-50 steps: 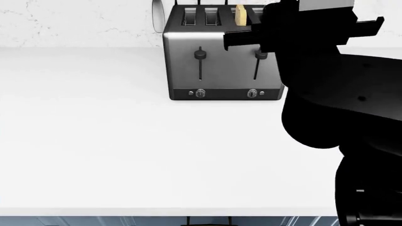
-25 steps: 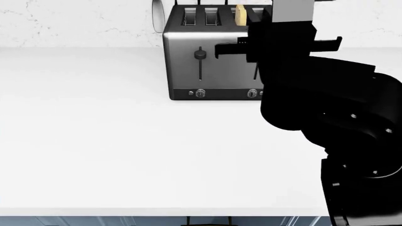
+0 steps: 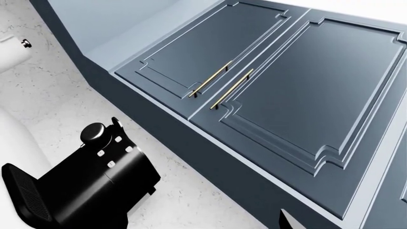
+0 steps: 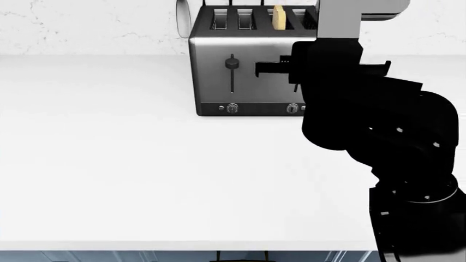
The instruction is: Push down the lever of the toaster to turn it on.
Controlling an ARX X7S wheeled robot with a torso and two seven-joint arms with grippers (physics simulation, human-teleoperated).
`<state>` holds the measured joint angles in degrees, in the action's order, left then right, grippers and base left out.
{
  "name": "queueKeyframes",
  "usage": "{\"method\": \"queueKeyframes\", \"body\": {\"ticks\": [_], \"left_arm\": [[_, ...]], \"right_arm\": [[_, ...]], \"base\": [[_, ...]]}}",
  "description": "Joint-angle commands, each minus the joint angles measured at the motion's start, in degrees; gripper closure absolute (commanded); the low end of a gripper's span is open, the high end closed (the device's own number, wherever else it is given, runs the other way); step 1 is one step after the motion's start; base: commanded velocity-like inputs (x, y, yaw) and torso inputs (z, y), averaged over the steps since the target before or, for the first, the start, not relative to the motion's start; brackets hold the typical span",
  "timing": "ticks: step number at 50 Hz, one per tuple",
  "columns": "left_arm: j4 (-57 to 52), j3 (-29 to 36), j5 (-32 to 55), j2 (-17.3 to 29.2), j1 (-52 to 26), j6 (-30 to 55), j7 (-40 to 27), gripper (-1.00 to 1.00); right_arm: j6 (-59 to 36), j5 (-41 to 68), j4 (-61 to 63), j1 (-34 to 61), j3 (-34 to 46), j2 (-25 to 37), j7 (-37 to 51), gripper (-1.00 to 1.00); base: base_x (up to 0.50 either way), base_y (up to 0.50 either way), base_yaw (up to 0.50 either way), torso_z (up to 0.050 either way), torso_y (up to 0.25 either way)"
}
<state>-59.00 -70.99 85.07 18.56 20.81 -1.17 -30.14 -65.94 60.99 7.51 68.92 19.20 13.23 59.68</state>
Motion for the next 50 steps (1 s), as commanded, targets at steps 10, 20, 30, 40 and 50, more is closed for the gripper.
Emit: {"method": "queueKeyframes", "body": {"ticks": [10,20,30,40,50], "left_arm": [[-0.18,0.53,-0.65,0.39,0.0,-0.09,-0.52,-1.0],[-0.14,0.89,-0.95,0.53,-0.07,-0.23,-0.6,-1.0],[-0.14,0.96,-1.0,0.5,0.15,-0.47,-0.53,-1.0],[-0.02,1.27,-1.27,0.34,0.18,-0.62,-0.27,-1.0],[0.19,1.79,-1.85,-0.47,0.1,-0.72,0.64,-1.0]], "right_arm": [[2.65,-1.54,-2.46,-1.8,0.75,0.84,-1.09,1.0],[5.24,-3.41,-4.19,-1.91,2.5,0.28,-3.39,1.0],[6.09,-4.09,-5.39,-1.27,3.39,-0.01,-3.99,1.0],[6.36,-4.38,-5.84,-0.62,3.89,0.02,-3.91,1.0],[8.38,-6.27,-8.05,-1.1,5.6,-0.22,-5.36,1.0]], "base": [[0.0,0.0,0.0,0.0,0.0],[0.0,0.0,0.0,0.0,0.0],[0.0,0.0,0.0,0.0,0.0],[0.0,0.0,0.0,0.0,0.0],[0.0,0.0,0.0,0.0,0.0]]}}
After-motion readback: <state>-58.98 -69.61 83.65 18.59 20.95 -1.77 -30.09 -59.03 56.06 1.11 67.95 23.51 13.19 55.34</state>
